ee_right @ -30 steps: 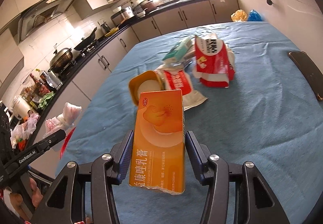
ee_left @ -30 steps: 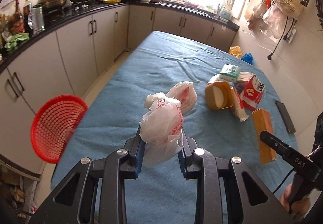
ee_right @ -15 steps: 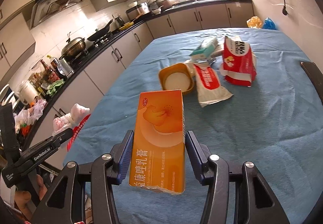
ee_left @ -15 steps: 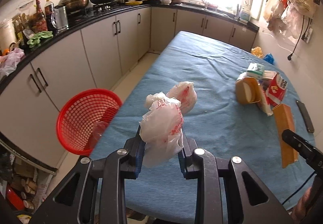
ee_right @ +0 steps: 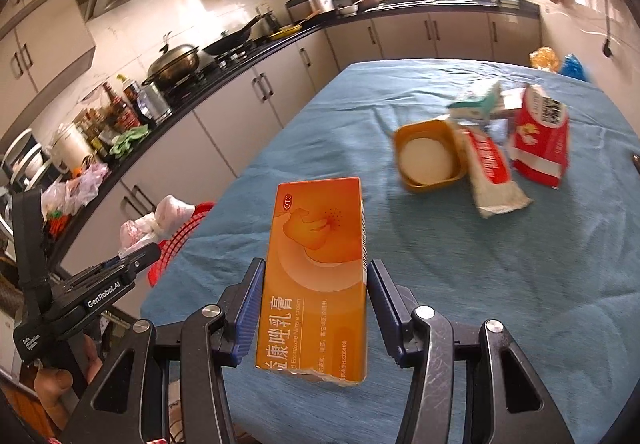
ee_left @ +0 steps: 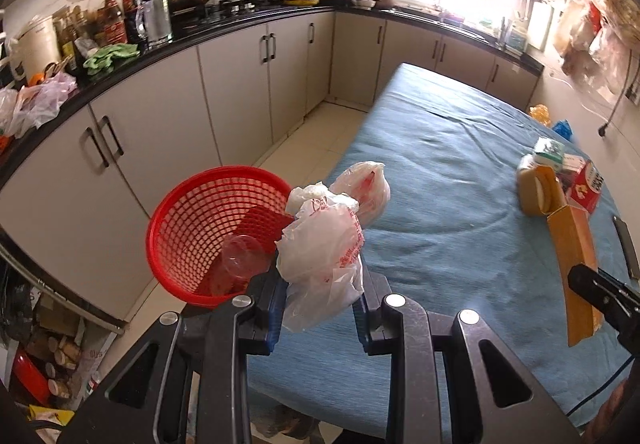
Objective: Collect trash
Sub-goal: 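Carry the bag and box to the red basket and release both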
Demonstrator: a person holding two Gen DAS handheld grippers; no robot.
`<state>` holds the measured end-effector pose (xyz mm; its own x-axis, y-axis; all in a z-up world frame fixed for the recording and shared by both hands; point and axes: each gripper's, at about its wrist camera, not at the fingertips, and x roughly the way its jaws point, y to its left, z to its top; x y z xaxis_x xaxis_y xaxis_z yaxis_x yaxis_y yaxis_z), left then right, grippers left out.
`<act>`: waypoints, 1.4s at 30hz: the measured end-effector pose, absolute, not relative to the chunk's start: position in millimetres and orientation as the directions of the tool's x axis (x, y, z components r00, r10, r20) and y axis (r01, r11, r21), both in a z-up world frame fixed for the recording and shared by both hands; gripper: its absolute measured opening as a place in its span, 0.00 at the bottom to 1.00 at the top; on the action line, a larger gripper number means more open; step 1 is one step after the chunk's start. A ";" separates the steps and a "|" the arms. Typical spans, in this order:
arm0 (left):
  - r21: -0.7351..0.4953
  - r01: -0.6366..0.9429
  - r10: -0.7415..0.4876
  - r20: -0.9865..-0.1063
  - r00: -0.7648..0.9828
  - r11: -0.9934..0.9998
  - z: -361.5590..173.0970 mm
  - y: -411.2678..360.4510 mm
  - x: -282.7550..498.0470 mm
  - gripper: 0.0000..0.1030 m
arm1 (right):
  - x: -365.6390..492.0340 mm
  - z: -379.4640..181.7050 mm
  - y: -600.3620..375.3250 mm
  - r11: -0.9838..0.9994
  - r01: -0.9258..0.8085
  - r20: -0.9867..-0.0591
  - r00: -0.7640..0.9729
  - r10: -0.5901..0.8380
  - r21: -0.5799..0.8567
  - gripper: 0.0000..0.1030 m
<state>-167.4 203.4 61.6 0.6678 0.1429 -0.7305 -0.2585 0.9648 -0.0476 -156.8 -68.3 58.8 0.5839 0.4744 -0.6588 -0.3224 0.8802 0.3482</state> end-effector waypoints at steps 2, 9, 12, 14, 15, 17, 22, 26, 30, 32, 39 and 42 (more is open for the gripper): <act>-0.053 -0.289 0.161 -0.728 0.666 0.956 61.4 217.9 -168.9 0.27 | -153.1 57.9 -55.0 0.874 -0.344 -0.664 0.569 0.485 0.343 0.54; -0.076 -0.404 0.221 -0.737 0.638 0.912 53.5 278.6 -171.2 0.27 | -139.8 54.9 -7.2 0.847 -0.420 -0.678 0.519 0.520 0.327 0.54; -0.092 -0.441 0.230 -0.749 0.621 0.893 46.1 301.0 -171.6 0.27 | -131.6 54.0 19.4 0.825 -0.454 -0.679 0.490 0.546 0.337 0.54; -0.095 -0.456 0.233 -0.758 0.610 0.885 40.2 313.8 -169.9 0.27 | -125.3 53.0 37.5 0.810 -0.474 -0.678 0.470 0.565 0.346 0.54; -0.095 -0.460 0.232 -0.762 0.604 0.883 37.0 318.6 -168.5 0.27 | -120.8 52.4 48.7 0.800 -0.486 -0.678 0.457 0.576 0.352 0.54; -0.097 -0.467 0.231 -0.771 0.594 0.879 30.8 326.5 -165.5 0.27 | -114.1 51.2 65.1 0.786 -0.503 -0.677 0.439 0.591 0.360 0.54; -0.105 -0.480 0.219 -0.792 0.570 0.871 15.6 342.9 -155.8 0.27 | -93.3 46.3 113.2 0.750 -0.541 -0.675 0.391 0.625 0.381 0.54; -0.103 -0.484 0.217 -0.800 0.560 0.869 8.8 350.1 -150.6 0.27 | -76.6 40.8 147.1 0.730 -0.556 -0.679 0.357 0.642 0.398 0.54; -0.099 -0.485 0.223 -0.796 0.563 0.869 6.8 354.3 -148.3 0.32 | -63.2 30.3 173.3 0.714 -0.563 -0.683 0.325 0.654 0.416 0.57; -0.099 -0.484 0.223 -0.795 0.564 0.869 6.9 355.0 -148.1 0.40 | -57.4 25.5 182.7 0.706 -0.563 -0.679 0.313 0.664 0.431 0.57; -0.096 -0.487 0.233 -0.788 0.570 0.868 8.7 355.6 -150.4 0.53 | -49.9 22.0 184.8 0.693 -0.550 -0.667 0.296 0.684 0.466 0.65; -0.107 -0.490 0.231 -0.782 0.579 0.865 12.0 354.2 -152.8 0.57 | -51.3 23.7 175.1 0.701 -0.538 -0.664 0.309 0.681 0.468 0.67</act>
<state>-152.8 354.2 12.0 0.5788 0.2310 -0.7821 -0.4899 0.8652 -0.1070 -51.3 175.1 23.7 0.3090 0.6808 -0.6641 -0.5382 0.7009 0.4682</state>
